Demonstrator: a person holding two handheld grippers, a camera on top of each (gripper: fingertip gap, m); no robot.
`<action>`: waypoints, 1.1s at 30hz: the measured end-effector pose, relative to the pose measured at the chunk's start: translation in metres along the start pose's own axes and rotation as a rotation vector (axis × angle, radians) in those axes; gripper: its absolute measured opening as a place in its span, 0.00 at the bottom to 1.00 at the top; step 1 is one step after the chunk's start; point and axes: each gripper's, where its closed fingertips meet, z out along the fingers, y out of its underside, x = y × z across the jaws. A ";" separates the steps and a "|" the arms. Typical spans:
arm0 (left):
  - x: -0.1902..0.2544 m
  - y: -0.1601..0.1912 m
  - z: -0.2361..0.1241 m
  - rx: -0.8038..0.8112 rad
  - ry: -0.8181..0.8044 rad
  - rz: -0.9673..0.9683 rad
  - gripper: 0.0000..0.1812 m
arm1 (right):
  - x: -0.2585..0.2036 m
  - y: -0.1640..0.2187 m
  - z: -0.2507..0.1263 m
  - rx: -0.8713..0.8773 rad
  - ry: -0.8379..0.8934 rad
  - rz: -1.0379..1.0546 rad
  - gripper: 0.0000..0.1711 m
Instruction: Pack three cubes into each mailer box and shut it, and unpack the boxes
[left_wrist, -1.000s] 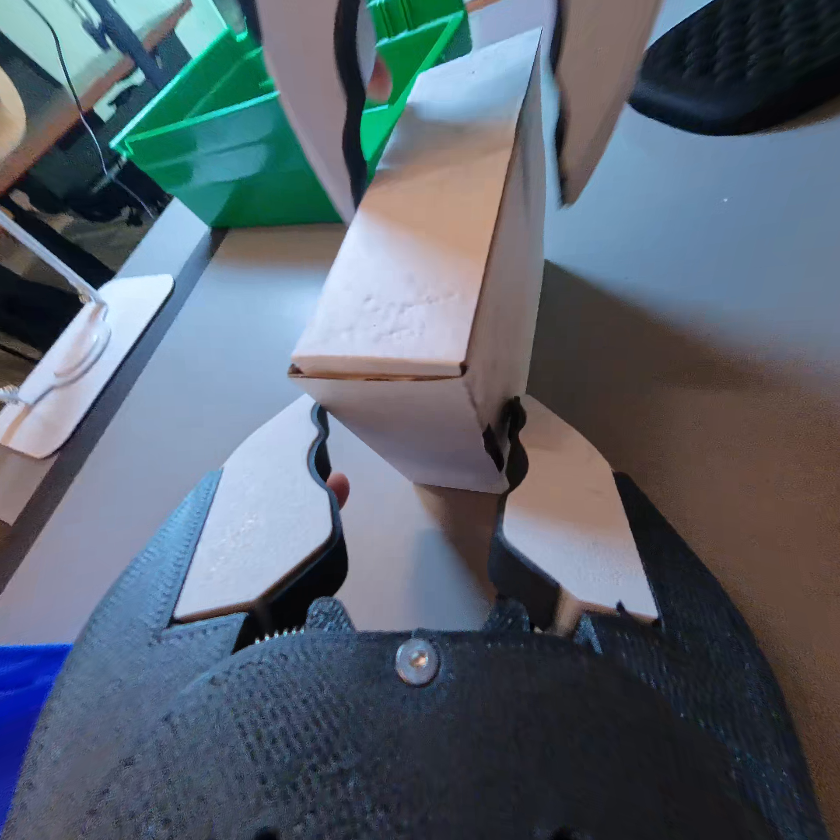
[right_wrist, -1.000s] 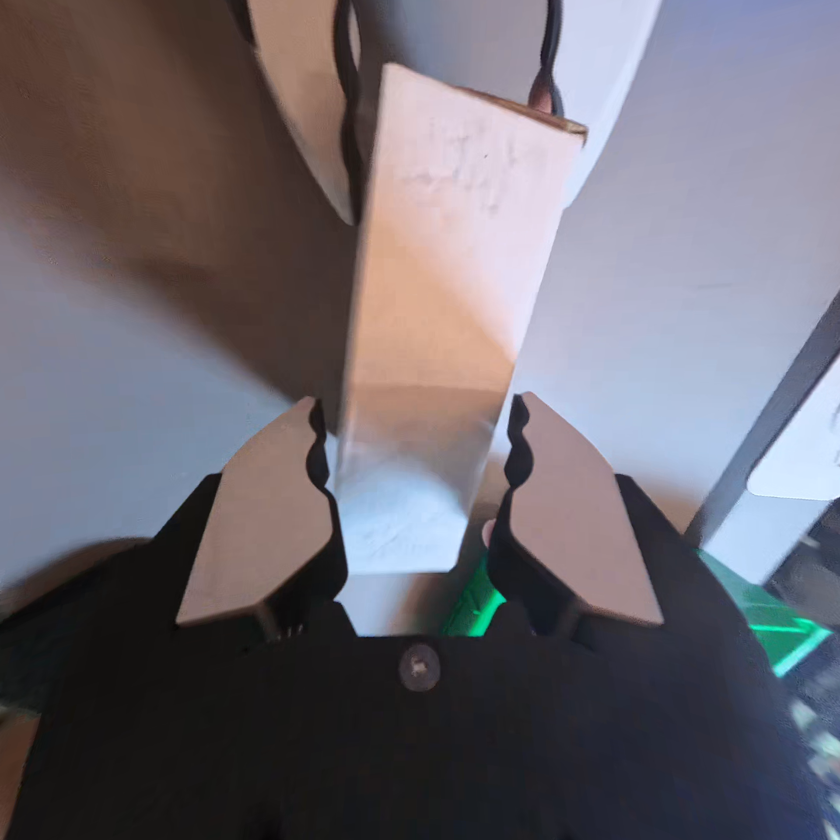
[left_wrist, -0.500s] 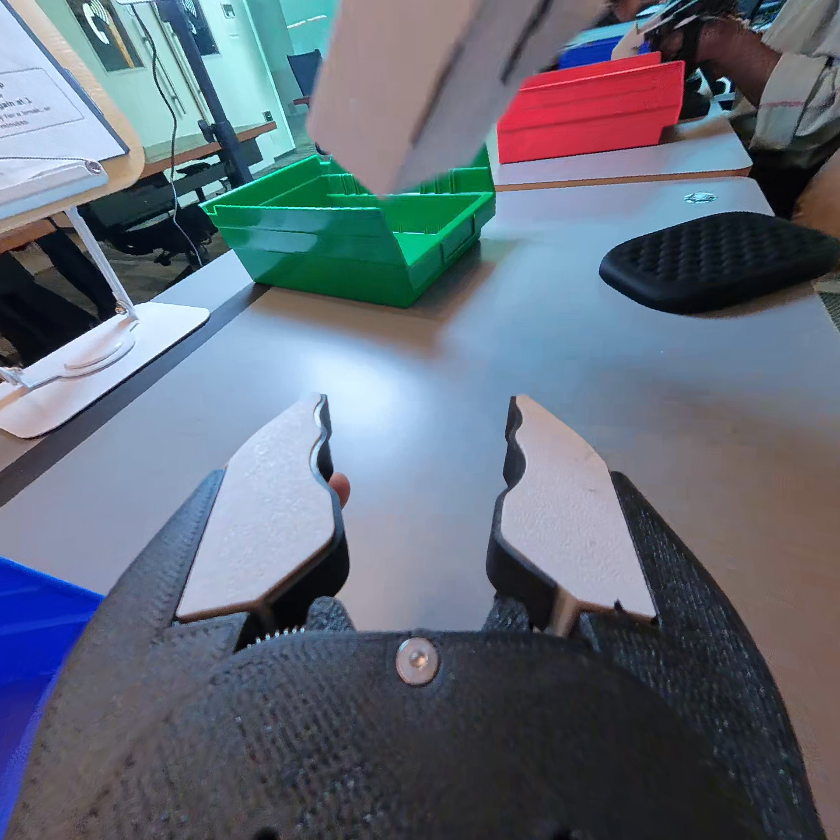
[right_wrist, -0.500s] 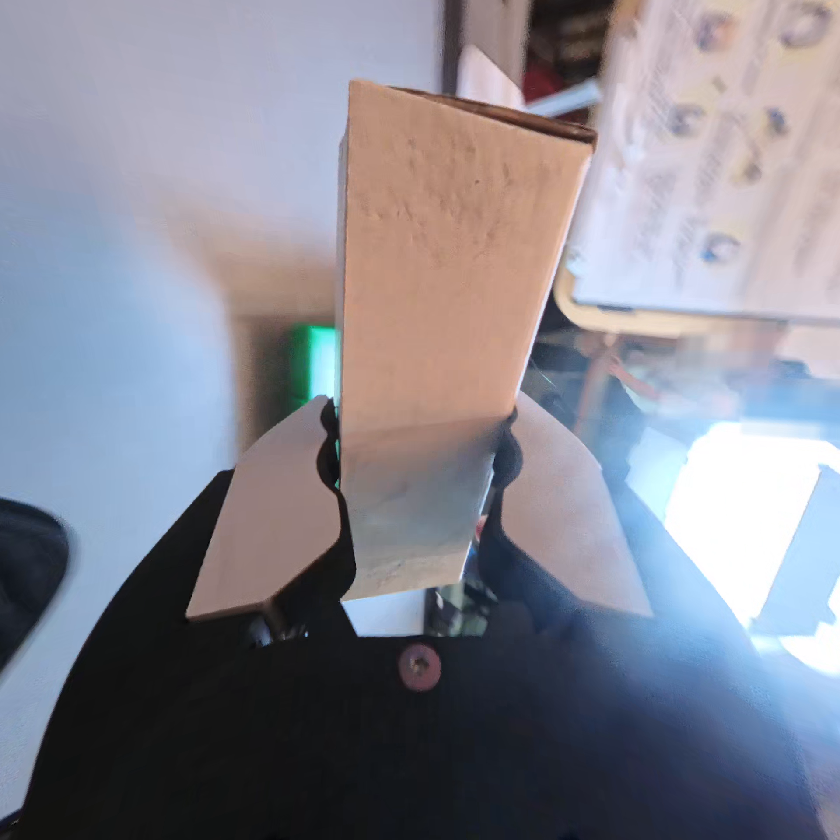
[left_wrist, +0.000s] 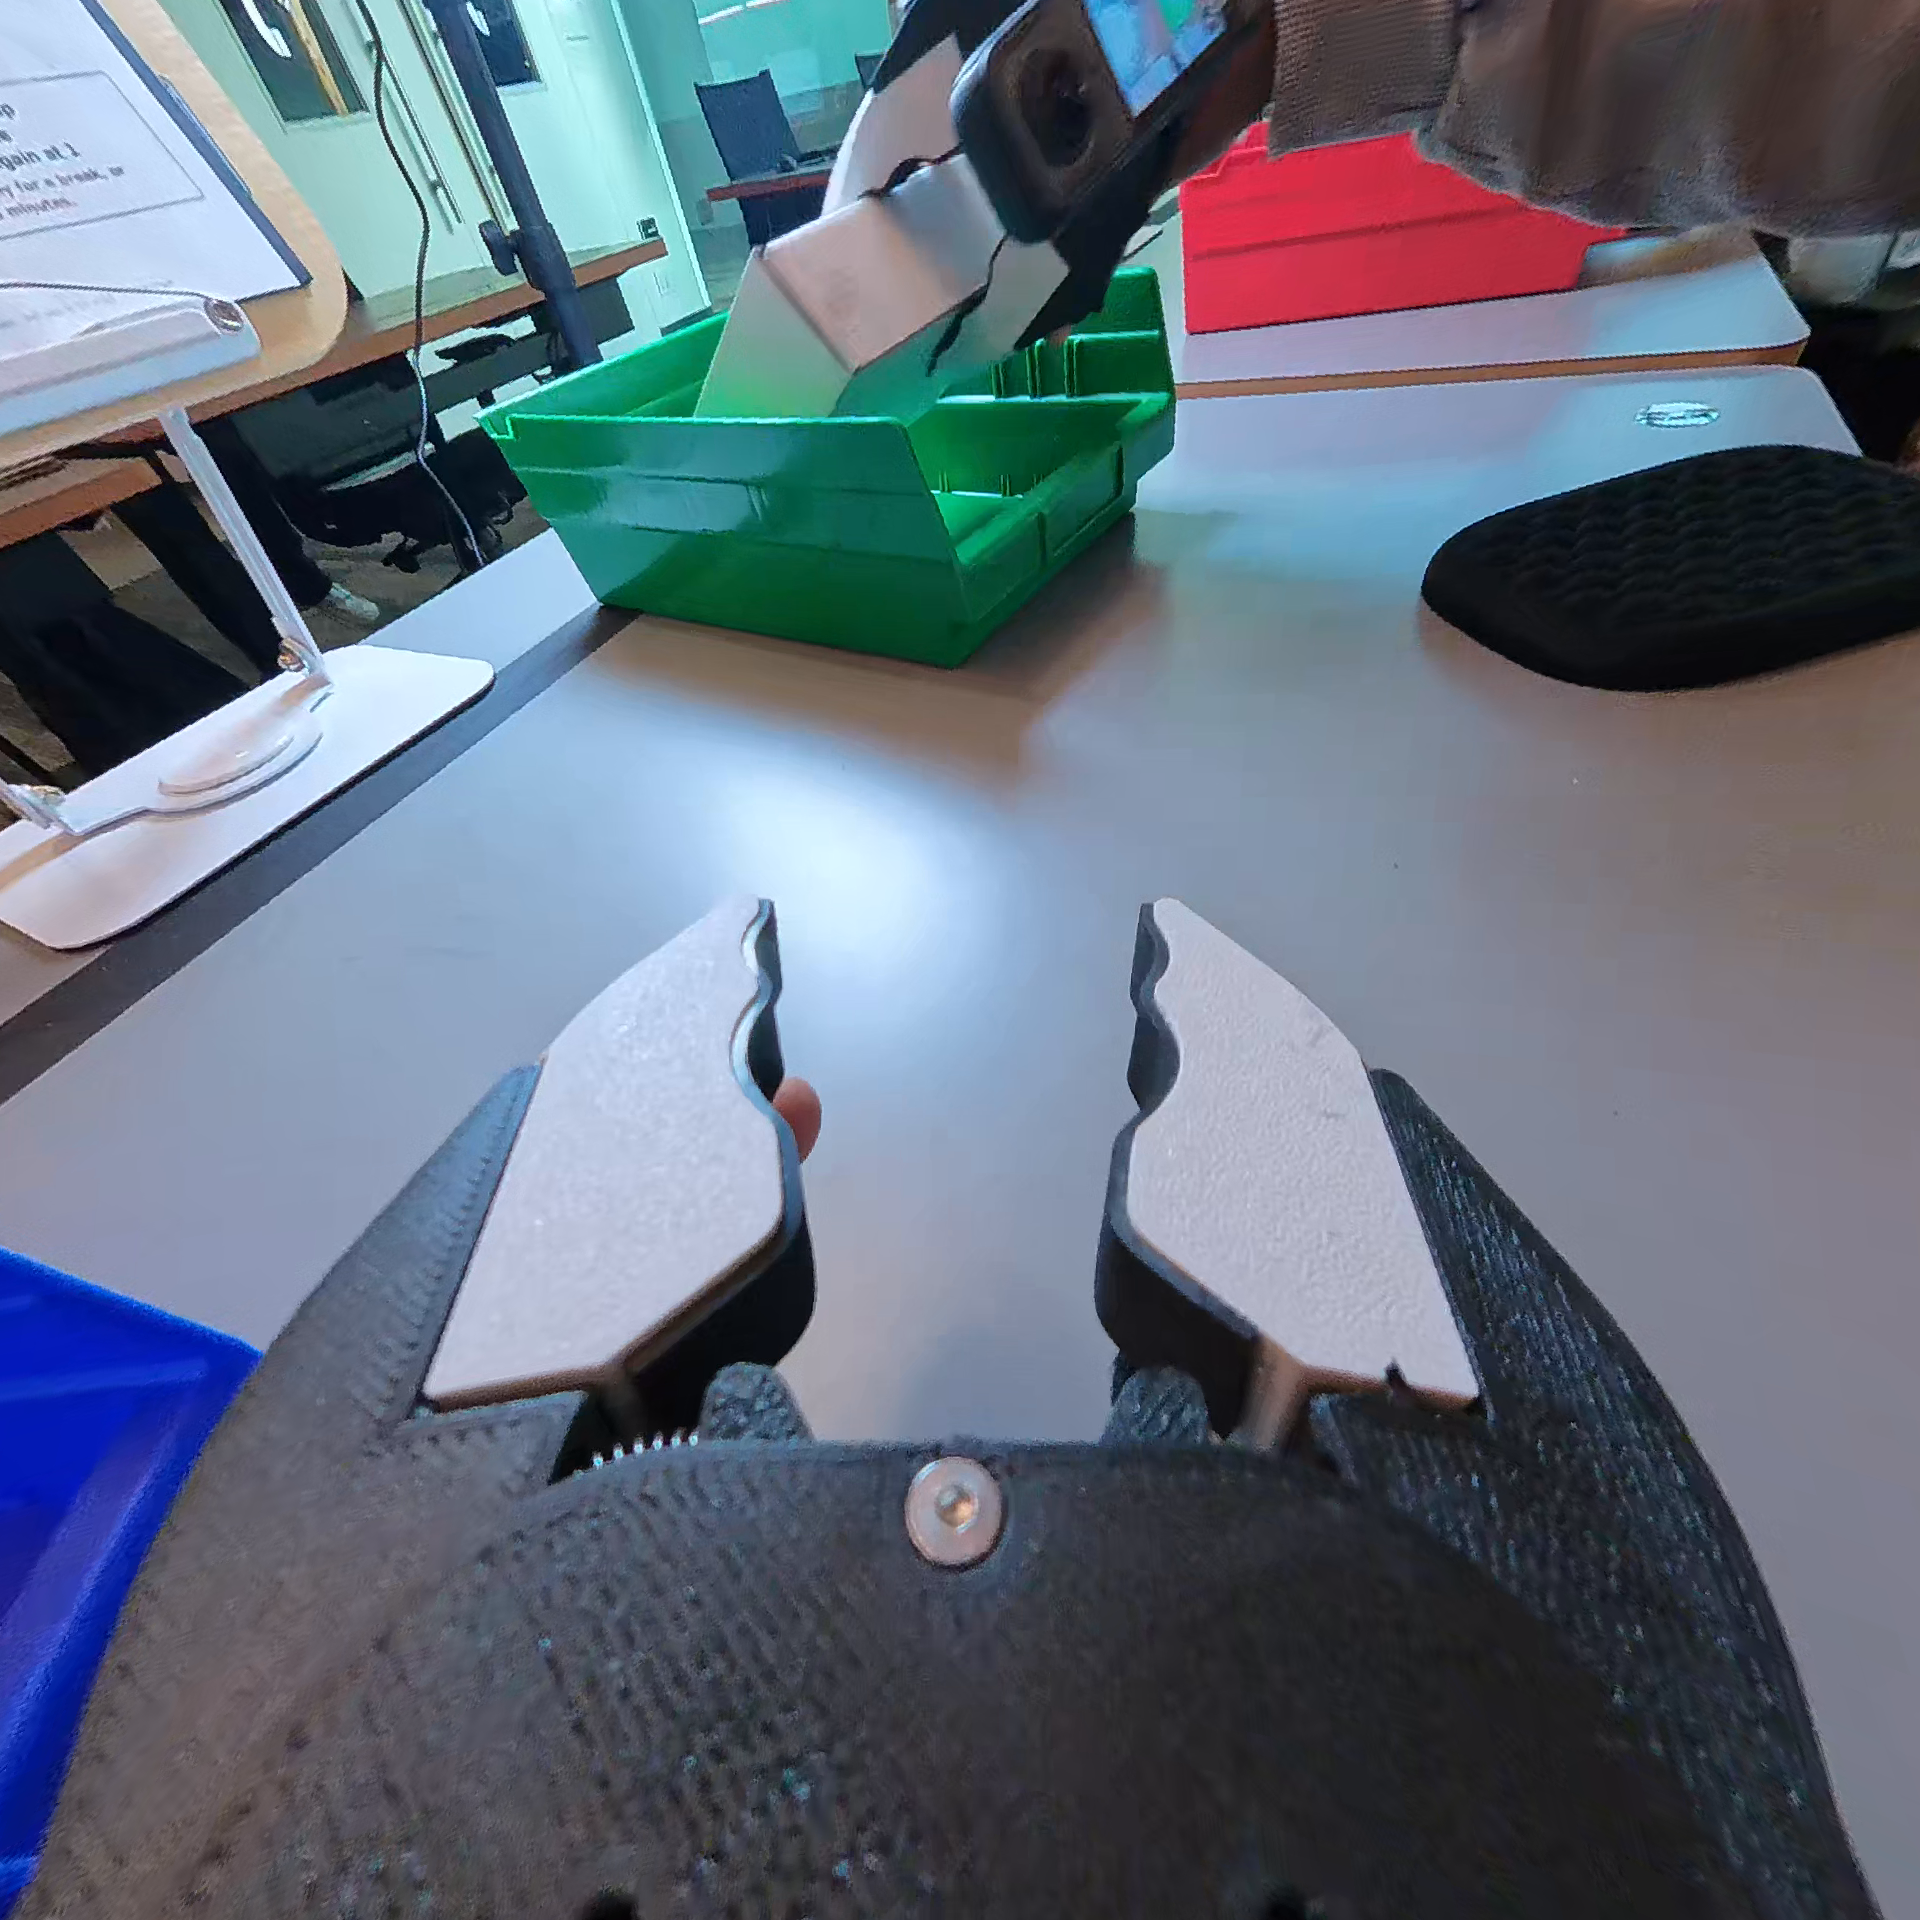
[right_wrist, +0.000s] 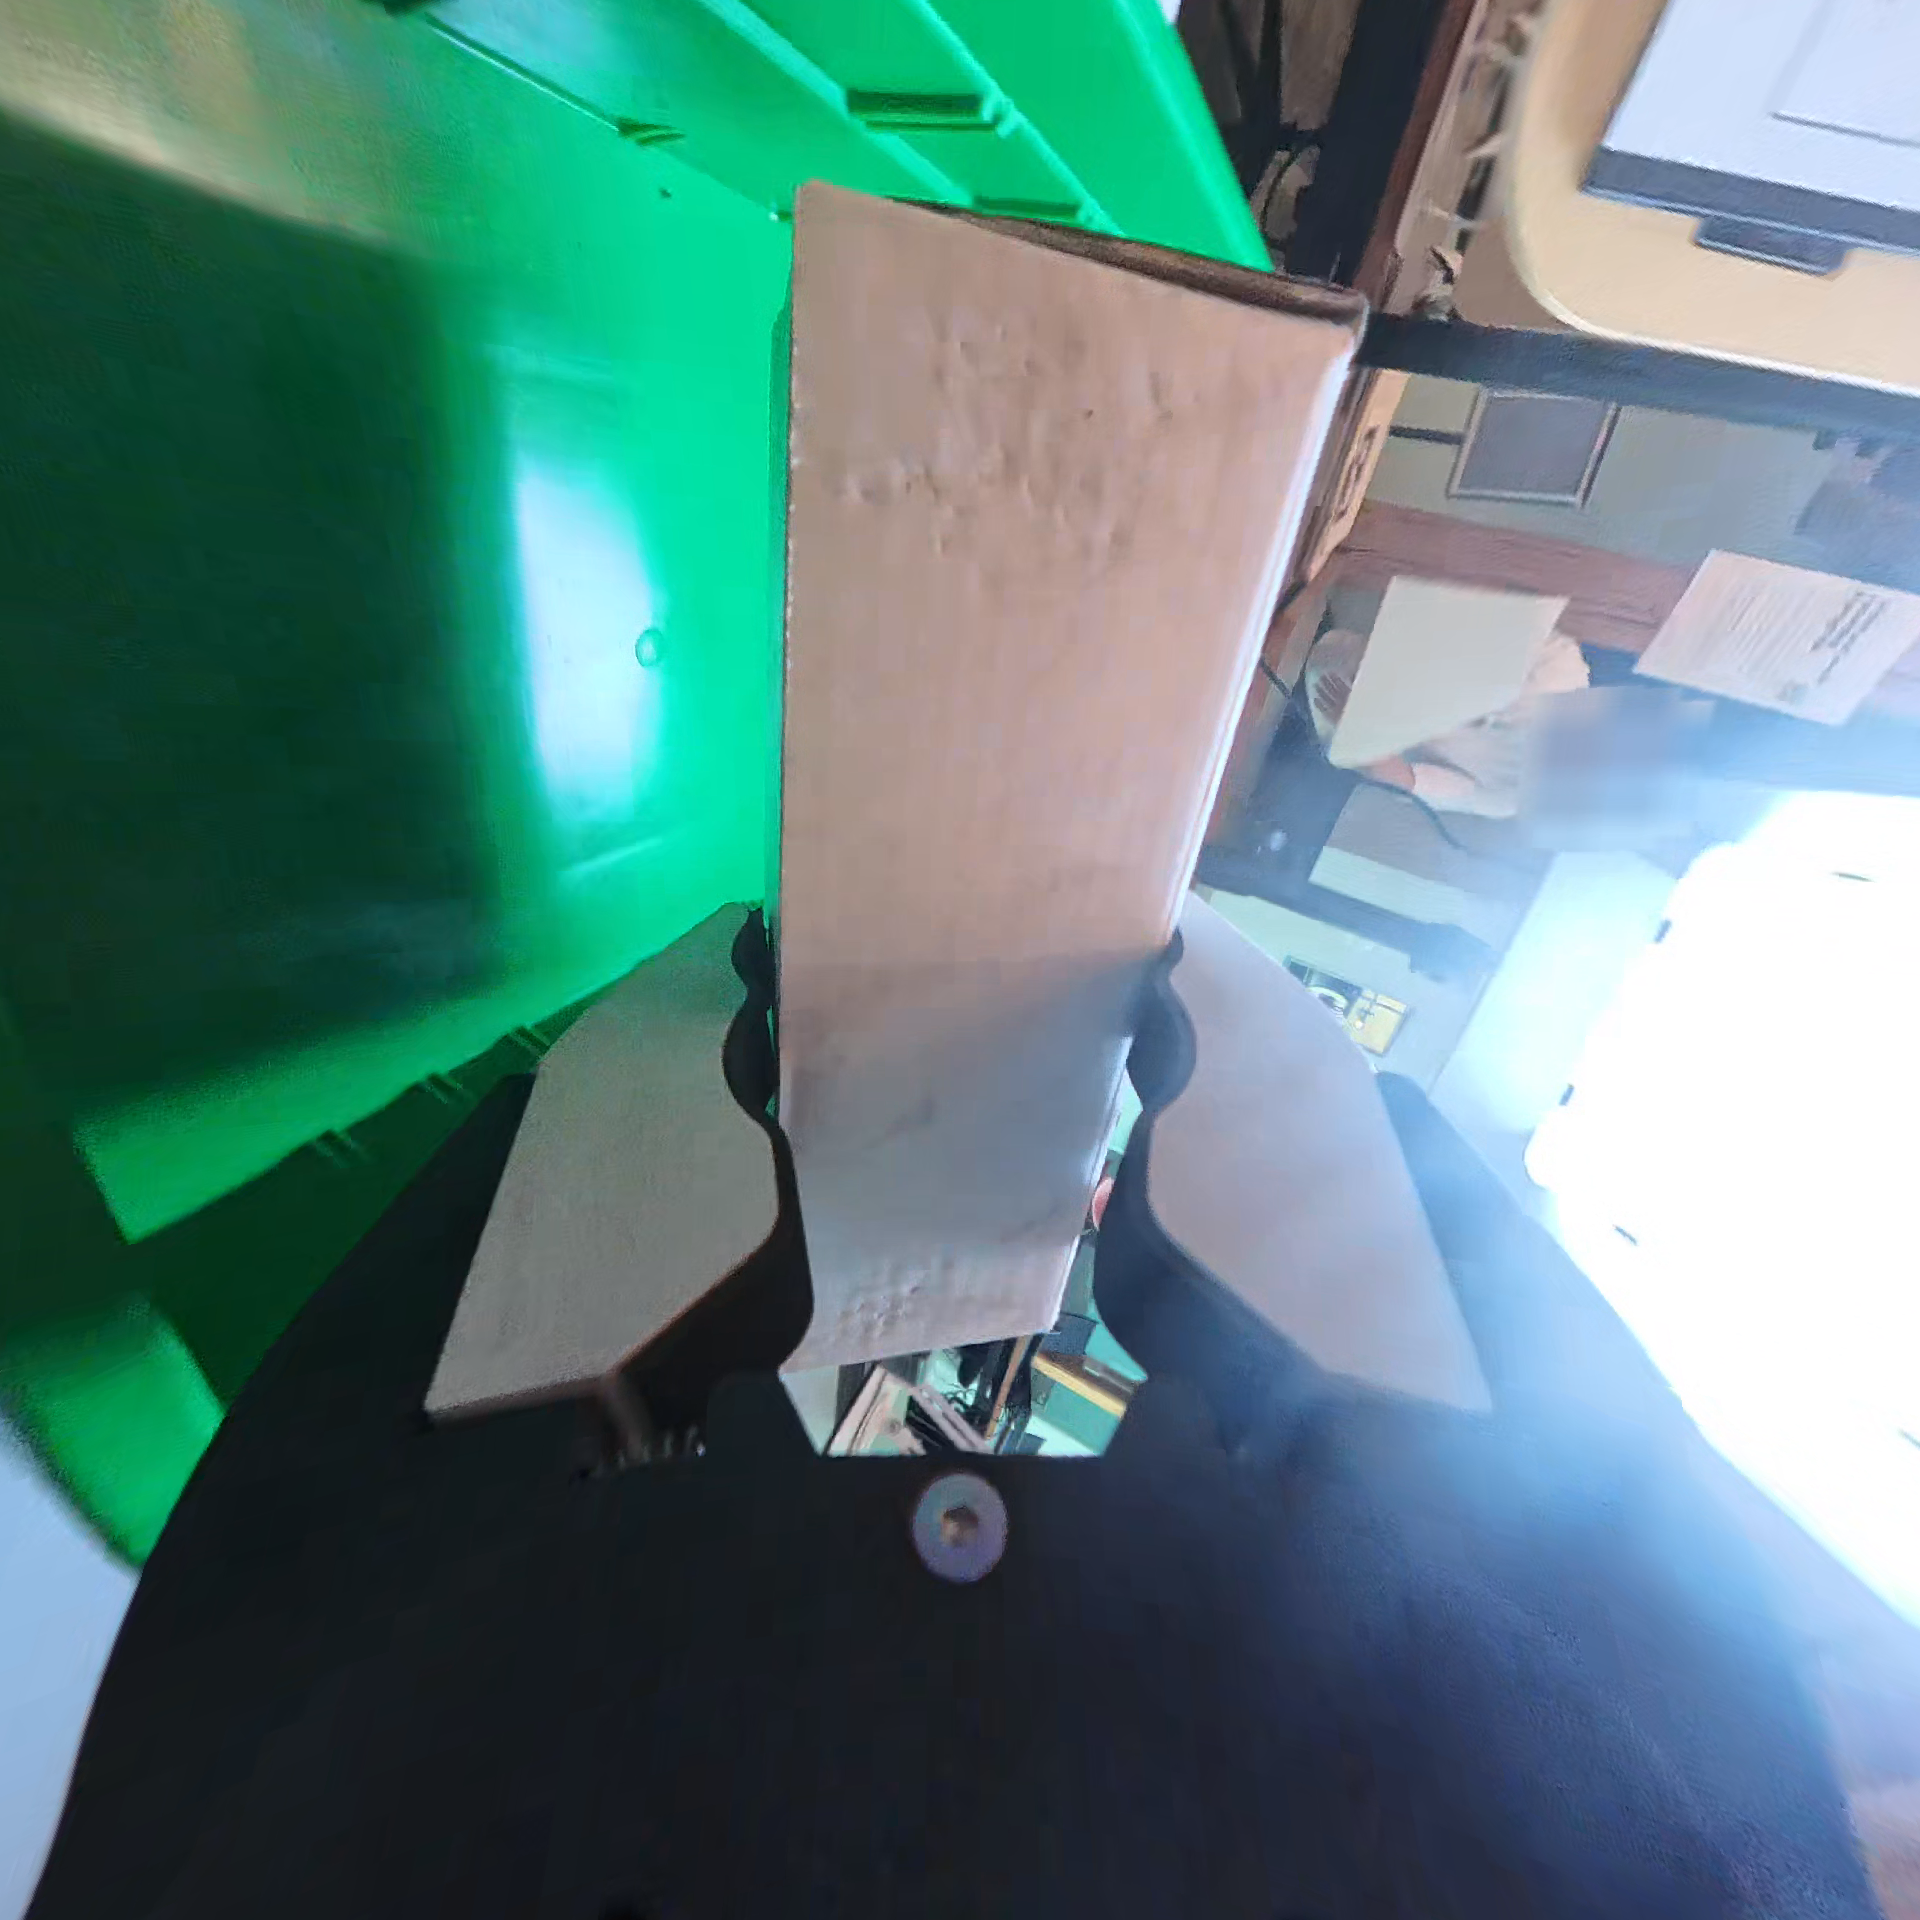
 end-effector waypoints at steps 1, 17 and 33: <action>0.000 0.002 0.001 -0.006 0.002 0.003 0.36 | -0.003 -0.004 0.009 -0.005 -0.010 -0.011 0.39; -0.007 0.015 0.000 -0.045 0.001 0.006 0.36 | -0.059 -0.029 0.009 0.008 -0.582 0.074 0.49; -0.013 0.018 -0.001 -0.062 -0.044 0.024 0.34 | -0.035 -0.038 0.073 0.025 -0.530 0.175 0.36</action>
